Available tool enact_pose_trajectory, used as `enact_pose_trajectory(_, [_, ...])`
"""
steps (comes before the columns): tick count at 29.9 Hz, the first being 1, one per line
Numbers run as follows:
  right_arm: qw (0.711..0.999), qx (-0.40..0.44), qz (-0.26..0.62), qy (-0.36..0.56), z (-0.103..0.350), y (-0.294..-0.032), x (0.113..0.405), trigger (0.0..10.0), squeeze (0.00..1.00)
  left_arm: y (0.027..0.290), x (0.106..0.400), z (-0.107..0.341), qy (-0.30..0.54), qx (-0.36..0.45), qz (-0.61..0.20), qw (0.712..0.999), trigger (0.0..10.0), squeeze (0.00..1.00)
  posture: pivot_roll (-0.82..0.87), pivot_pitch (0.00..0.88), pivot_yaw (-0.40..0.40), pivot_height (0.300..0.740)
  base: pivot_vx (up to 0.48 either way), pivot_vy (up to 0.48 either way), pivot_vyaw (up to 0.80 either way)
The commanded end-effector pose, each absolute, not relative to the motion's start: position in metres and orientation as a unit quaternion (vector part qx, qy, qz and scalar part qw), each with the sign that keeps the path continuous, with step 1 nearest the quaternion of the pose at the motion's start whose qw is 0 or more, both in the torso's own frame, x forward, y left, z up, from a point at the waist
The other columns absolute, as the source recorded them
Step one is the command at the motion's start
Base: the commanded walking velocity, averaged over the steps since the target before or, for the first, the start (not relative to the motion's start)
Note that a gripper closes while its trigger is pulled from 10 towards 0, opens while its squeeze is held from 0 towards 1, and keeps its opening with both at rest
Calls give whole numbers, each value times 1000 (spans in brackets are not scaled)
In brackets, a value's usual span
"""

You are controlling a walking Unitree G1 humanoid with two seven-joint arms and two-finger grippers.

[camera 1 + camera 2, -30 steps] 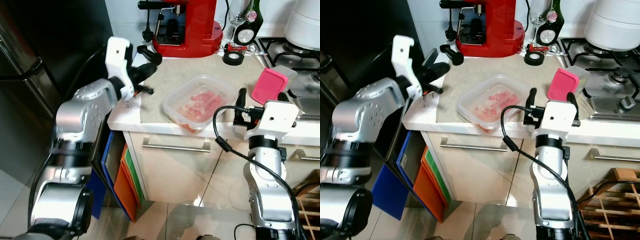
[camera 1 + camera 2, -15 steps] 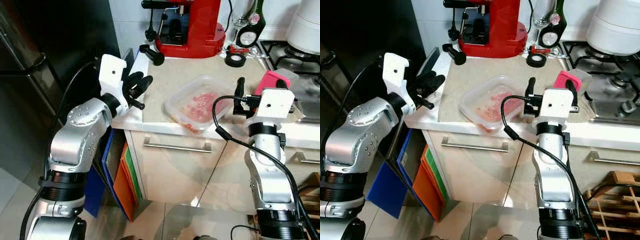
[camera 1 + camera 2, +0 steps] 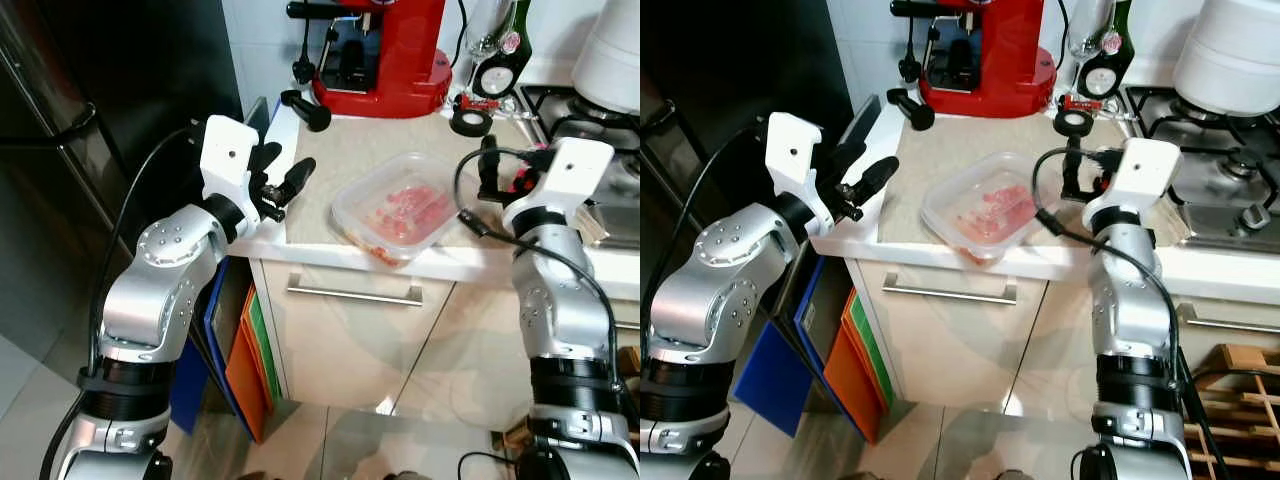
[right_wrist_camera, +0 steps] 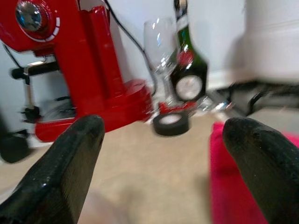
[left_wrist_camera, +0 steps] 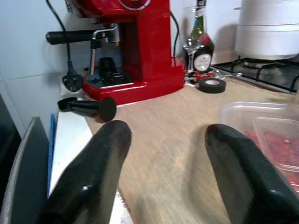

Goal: Restocking fridge

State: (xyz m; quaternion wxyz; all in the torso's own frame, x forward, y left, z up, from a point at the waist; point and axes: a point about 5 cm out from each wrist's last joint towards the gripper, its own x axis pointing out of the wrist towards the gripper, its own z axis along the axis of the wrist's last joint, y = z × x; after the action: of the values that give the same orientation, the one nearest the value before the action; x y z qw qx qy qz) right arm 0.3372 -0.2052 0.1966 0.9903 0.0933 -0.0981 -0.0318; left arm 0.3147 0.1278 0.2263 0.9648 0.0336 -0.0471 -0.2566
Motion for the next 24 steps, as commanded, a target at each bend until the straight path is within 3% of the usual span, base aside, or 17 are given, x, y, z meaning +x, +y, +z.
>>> enact_pose_trajectory(1, [985,135,-2,-105,209,-199,338,10000,0,131,317,227,-41,33,-245,968,10000,325,2,0,24,740,0,0,0])
enact_pose_trajectory(2, [984,148,3,-100,210,-198,338,10000,0,131,317,227,-36,31,-247,968,10000,27,2,0,25,740,0,0,0])
enact_pose_trajectory(3, [982,163,9,-93,209,-197,338,10000,0,132,317,226,-33,32,-247,968,10000,0,2,0,25,740,0,0,0])
enact_pose_trajectory(24, [958,277,47,57,173,-179,350,10000,0,132,318,226,-24,46,-239,970,10000,0,23,0,13,740,0,0,0])
